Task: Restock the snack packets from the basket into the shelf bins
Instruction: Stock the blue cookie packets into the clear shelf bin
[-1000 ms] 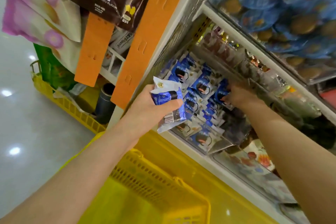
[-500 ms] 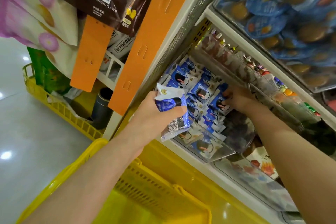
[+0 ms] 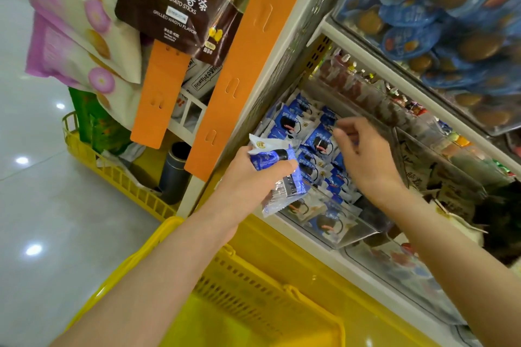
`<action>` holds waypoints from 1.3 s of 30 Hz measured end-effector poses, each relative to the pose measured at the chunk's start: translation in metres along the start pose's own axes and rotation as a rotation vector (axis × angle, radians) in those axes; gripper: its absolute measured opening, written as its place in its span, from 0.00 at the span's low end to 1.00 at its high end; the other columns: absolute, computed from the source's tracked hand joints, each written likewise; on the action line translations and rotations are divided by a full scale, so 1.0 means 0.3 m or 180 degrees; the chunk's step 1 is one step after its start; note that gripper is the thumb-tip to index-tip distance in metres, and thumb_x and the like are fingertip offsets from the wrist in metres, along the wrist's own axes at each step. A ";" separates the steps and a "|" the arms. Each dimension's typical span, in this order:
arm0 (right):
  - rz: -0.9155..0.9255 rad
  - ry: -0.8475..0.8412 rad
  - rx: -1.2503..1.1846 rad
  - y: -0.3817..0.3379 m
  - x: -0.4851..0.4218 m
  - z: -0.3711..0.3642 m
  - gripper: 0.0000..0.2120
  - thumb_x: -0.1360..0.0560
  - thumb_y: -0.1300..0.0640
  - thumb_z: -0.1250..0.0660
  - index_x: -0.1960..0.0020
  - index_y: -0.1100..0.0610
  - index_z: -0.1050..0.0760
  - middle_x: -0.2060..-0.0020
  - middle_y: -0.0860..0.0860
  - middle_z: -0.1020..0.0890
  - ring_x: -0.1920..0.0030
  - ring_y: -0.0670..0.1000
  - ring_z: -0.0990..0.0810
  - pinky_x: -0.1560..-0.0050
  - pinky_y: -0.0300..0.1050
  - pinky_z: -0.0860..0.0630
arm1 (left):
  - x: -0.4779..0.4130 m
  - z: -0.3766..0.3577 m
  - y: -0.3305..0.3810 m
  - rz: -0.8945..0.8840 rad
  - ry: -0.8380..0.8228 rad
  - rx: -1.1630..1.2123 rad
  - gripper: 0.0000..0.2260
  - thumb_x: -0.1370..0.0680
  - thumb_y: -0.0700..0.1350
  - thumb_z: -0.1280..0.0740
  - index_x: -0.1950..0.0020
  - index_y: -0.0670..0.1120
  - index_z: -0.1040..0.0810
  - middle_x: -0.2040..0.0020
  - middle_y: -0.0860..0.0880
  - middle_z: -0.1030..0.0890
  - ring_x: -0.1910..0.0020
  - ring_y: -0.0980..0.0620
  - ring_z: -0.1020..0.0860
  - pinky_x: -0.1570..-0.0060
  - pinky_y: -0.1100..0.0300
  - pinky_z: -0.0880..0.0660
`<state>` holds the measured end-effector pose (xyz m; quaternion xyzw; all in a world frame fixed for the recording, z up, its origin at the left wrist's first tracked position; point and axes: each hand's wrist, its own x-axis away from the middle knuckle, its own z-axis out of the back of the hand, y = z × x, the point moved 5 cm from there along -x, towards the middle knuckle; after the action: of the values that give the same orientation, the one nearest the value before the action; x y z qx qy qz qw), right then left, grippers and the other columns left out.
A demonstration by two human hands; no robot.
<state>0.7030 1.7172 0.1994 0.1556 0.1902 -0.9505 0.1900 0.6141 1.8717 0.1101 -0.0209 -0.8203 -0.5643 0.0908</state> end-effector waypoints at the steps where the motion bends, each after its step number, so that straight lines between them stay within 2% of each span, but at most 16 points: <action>1: 0.0069 -0.0032 -0.0310 -0.058 0.049 0.005 0.11 0.21 0.48 0.44 0.41 0.49 0.30 0.53 0.42 0.23 0.56 0.41 0.23 0.58 0.33 0.26 | 0.002 0.001 -0.003 0.0036 0.0019 0.0048 0.17 0.27 0.51 0.30 0.40 0.53 0.28 0.55 0.55 0.18 0.68 0.65 0.20 0.74 0.72 0.29; 4: -0.0060 -0.0642 -0.1016 -0.174 0.182 -0.014 0.13 0.25 0.41 0.46 0.43 0.43 0.32 0.54 0.38 0.23 0.55 0.36 0.23 0.57 0.31 0.24 | 0.012 -0.004 -0.021 0.0134 0.0065 0.0022 0.14 0.27 0.55 0.32 0.44 0.56 0.28 0.57 0.57 0.18 0.66 0.64 0.20 0.71 0.70 0.29; 7: -0.0273 -0.1283 -0.1409 -0.211 0.276 -0.064 0.14 0.26 0.44 0.38 0.41 0.43 0.33 0.49 0.36 0.25 0.53 0.30 0.25 0.58 0.25 0.27 | 0.031 -0.024 -0.038 0.0079 0.0092 -0.0099 0.20 0.25 0.61 0.38 0.36 0.55 0.30 0.50 0.54 0.19 0.56 0.60 0.20 0.62 0.66 0.26; 11: -0.0349 -0.1141 -0.1145 -0.203 0.319 -0.067 0.17 0.29 0.48 0.30 0.44 0.43 0.33 0.54 0.37 0.27 0.60 0.28 0.26 0.61 0.22 0.30 | 0.052 -0.055 -0.075 0.0337 0.0087 -0.0102 0.25 0.23 0.62 0.44 0.30 0.49 0.35 0.48 0.49 0.19 0.51 0.52 0.21 0.47 0.52 0.24; 12: -0.0431 -0.1134 -0.1195 -0.194 0.324 -0.065 0.18 0.30 0.48 0.29 0.44 0.44 0.31 0.55 0.38 0.25 0.61 0.30 0.25 0.62 0.22 0.30 | 0.054 -0.058 -0.077 0.0250 0.0079 -0.0149 0.21 0.22 0.60 0.44 0.35 0.49 0.32 0.53 0.51 0.18 0.54 0.53 0.20 0.49 0.54 0.23; 15: -0.0743 -0.1101 -0.1425 -0.157 0.339 -0.051 0.16 0.31 0.50 0.27 0.47 0.46 0.28 0.55 0.42 0.21 0.57 0.38 0.22 0.59 0.26 0.27 | 0.074 -0.067 -0.059 -0.0138 -0.0025 -0.0265 0.07 0.22 0.56 0.40 0.51 0.55 0.26 0.67 0.59 0.18 0.68 0.61 0.20 0.72 0.67 0.25; 19: -0.1310 -0.1417 -0.2368 -0.110 0.380 -0.046 0.14 0.29 0.51 0.29 0.45 0.51 0.23 0.52 0.49 0.16 0.49 0.51 0.18 0.43 0.47 0.24 | 0.100 -0.063 -0.047 -0.0239 -0.0024 -0.0278 0.09 0.22 0.56 0.41 0.55 0.56 0.24 0.62 0.55 0.17 0.67 0.59 0.19 0.74 0.67 0.26; 21: -0.1407 -0.1099 -0.2712 -0.095 0.386 -0.022 0.12 0.29 0.52 0.30 0.46 0.51 0.23 0.53 0.48 0.15 0.48 0.51 0.18 0.44 0.49 0.23 | 0.105 -0.061 -0.053 -0.0083 0.0019 -0.0192 0.10 0.21 0.56 0.43 0.55 0.54 0.25 0.56 0.49 0.18 0.66 0.55 0.19 0.75 0.66 0.25; 24: -0.0589 0.0141 -0.1624 -0.092 0.380 0.066 0.13 0.29 0.55 0.30 0.44 0.50 0.24 0.50 0.44 0.19 0.49 0.43 0.21 0.46 0.41 0.24 | 0.114 -0.062 -0.071 0.0306 -0.0147 -0.0074 0.11 0.22 0.57 0.42 0.50 0.53 0.26 0.50 0.46 0.18 0.62 0.51 0.19 0.72 0.62 0.22; 26: 0.0279 0.0452 -0.0424 -0.135 0.398 0.088 0.16 0.29 0.58 0.30 0.41 0.52 0.23 0.49 0.46 0.22 0.48 0.45 0.23 0.48 0.39 0.26 | 0.125 -0.090 -0.083 0.0559 -0.0671 0.0209 0.21 0.27 0.63 0.42 0.43 0.52 0.23 0.49 0.47 0.16 0.55 0.48 0.17 0.65 0.57 0.21; 28: 0.0959 0.0373 0.0492 -0.173 0.429 0.059 0.20 0.31 0.64 0.27 0.40 0.56 0.23 0.48 0.53 0.21 0.48 0.54 0.21 0.55 0.47 0.21 | 0.140 -0.114 -0.081 0.0598 -0.1058 0.0389 0.26 0.31 0.66 0.42 0.41 0.53 0.22 0.47 0.48 0.17 0.48 0.47 0.18 0.61 0.54 0.20; 30: 0.1305 0.0090 0.0857 -0.194 0.460 0.019 0.24 0.34 0.67 0.26 0.39 0.60 0.24 0.46 0.58 0.21 0.45 0.59 0.21 0.59 0.52 0.18 | 0.145 -0.115 -0.073 0.0501 -0.1034 0.0499 0.25 0.30 0.63 0.39 0.39 0.50 0.23 0.46 0.46 0.18 0.47 0.47 0.19 0.59 0.54 0.20; 32: 0.1526 -0.0224 0.0618 -0.203 0.486 -0.005 0.23 0.31 0.65 0.28 0.36 0.60 0.26 0.41 0.57 0.23 0.39 0.56 0.24 0.49 0.48 0.20 | 0.139 -0.097 -0.071 0.0399 -0.0698 0.0511 0.21 0.25 0.56 0.37 0.37 0.48 0.26 0.47 0.46 0.17 0.51 0.47 0.18 0.61 0.56 0.20; 35: 0.0877 -0.0267 -0.0636 -0.193 0.483 0.018 0.18 0.23 0.53 0.36 0.34 0.51 0.30 0.38 0.44 0.28 0.36 0.39 0.31 0.37 0.33 0.32 | 0.127 -0.079 -0.062 0.0168 -0.0387 0.0338 0.15 0.20 0.52 0.43 0.35 0.49 0.30 0.49 0.46 0.17 0.58 0.49 0.16 0.68 0.59 0.21; 37: -0.0038 -0.0132 -0.1246 -0.157 0.454 0.032 0.21 0.25 0.43 0.40 0.34 0.45 0.35 0.41 0.38 0.29 0.40 0.34 0.29 0.43 0.30 0.29 | 0.126 -0.078 -0.052 -0.0069 -0.0281 0.0144 0.16 0.20 0.53 0.45 0.34 0.50 0.33 0.52 0.48 0.17 0.63 0.52 0.17 0.69 0.60 0.20; 39: -0.0843 -0.0422 -0.1729 -0.124 0.427 0.016 0.18 0.26 0.43 0.40 0.37 0.46 0.33 0.47 0.38 0.24 0.50 0.33 0.24 0.54 0.28 0.25 | 0.130 -0.080 -0.044 -0.0272 -0.0191 -0.0056 0.17 0.20 0.53 0.47 0.32 0.51 0.35 0.53 0.49 0.19 0.65 0.56 0.17 0.71 0.62 0.21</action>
<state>0.5735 1.7084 0.1678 0.0106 0.4430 -0.8895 0.1111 0.5770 1.8419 0.1131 -0.0035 -0.8178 -0.5740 0.0418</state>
